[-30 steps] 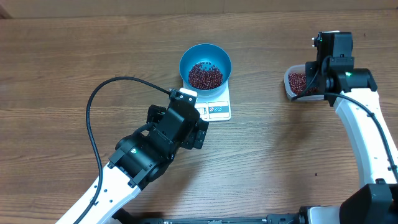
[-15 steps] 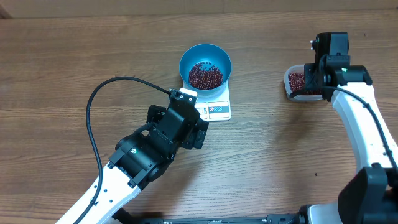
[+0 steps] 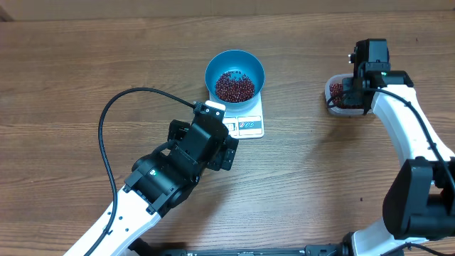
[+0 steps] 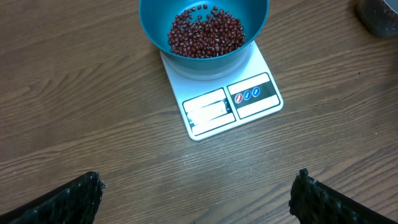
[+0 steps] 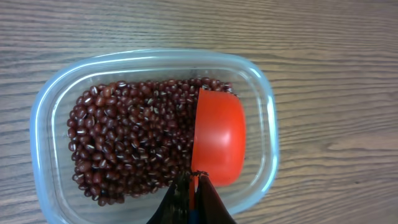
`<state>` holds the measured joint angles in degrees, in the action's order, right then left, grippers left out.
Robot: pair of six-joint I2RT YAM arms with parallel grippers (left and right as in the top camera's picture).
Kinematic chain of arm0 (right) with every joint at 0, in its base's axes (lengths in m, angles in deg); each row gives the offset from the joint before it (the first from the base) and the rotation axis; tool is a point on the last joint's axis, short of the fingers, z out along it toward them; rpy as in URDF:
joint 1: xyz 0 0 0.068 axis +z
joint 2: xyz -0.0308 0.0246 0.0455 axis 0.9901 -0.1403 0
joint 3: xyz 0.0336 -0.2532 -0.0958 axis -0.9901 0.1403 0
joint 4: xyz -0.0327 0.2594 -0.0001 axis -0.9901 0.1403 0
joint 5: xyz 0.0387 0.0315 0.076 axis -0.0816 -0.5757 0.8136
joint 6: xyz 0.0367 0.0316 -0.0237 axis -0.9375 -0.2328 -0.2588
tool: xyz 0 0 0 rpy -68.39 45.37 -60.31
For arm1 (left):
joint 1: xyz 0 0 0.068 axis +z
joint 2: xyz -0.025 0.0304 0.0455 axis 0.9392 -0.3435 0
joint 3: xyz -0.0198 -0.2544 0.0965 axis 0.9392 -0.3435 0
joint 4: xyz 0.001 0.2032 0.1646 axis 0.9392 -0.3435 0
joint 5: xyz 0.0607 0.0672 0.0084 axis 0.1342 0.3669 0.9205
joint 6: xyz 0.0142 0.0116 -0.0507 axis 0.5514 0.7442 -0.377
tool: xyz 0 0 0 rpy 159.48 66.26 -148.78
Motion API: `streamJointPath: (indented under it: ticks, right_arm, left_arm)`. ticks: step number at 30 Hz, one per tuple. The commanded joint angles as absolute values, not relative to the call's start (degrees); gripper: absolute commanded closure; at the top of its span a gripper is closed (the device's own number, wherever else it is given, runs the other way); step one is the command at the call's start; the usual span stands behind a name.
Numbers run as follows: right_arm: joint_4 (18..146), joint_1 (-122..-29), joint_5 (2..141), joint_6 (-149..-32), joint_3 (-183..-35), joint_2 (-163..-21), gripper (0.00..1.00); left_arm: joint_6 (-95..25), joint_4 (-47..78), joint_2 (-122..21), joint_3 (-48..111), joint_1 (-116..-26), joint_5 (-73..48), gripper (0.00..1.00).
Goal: Scoop item into bowl and weigh 150g on scale
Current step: 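Lower the red cup into the beans with the right gripper, then drag the red cup through the beans to scoop with right gripper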
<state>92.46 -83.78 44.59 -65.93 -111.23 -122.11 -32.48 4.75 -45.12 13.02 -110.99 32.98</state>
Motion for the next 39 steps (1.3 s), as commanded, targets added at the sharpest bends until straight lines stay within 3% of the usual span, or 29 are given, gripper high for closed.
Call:
streamJointPath:
  ticks: [1,39]
  right_arm:
    - [92.1,-83.9,45.7,-66.4,-112.3,-123.8,0.96]
    - [94.7,-83.9,59.1,-64.2,-112.3,-124.3,0.96]
  left_arm:
    - [-32.0,4.8,-45.3,12.8,-110.4,33.2,0.01]
    - [-32.0,4.7,-45.3,12.8,-110.4,33.2,0.01]
